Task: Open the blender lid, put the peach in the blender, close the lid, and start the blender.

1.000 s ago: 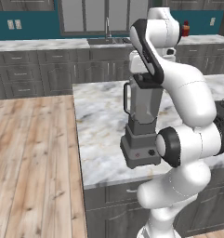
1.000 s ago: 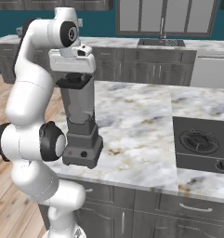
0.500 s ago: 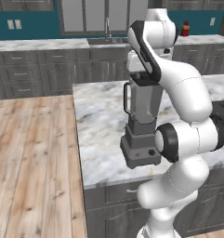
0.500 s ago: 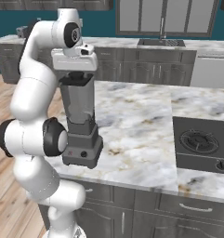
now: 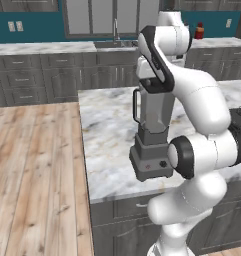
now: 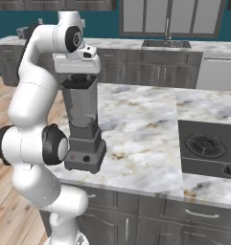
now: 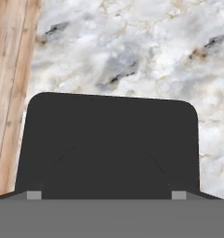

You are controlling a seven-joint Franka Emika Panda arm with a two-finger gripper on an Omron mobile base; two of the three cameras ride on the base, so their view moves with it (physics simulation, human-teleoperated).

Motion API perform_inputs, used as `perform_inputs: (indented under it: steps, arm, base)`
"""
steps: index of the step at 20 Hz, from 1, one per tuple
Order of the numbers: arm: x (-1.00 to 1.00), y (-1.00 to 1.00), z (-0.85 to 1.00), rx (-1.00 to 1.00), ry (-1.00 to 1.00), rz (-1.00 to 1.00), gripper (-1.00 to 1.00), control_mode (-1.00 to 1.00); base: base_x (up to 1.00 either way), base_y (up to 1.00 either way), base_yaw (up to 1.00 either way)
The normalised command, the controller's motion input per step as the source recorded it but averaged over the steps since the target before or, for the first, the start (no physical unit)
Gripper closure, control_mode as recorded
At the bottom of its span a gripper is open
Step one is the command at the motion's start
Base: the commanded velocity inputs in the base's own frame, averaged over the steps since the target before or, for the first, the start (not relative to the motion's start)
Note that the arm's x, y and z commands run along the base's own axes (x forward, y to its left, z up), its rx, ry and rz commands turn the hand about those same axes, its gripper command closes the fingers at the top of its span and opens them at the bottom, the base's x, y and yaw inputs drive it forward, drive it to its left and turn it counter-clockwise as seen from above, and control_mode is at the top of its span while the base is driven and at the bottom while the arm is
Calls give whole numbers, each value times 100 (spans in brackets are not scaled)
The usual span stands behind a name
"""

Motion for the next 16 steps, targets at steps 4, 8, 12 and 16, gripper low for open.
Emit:
perform_inputs:
  steps: [4,8,12,16]
  arm:
    - [0,0,-42,0,-4,0,100,-100]
    - [0,0,-37,0,-1,0,100,-100]
    - [-2,0,-40,0,0,0,-100,-100]
    - [0,0,-19,0,-1,0,-100,-100]
  base:
    - [0,0,0]
    - [0,0,0]
    - [0,0,0]
    - [0,0,0]
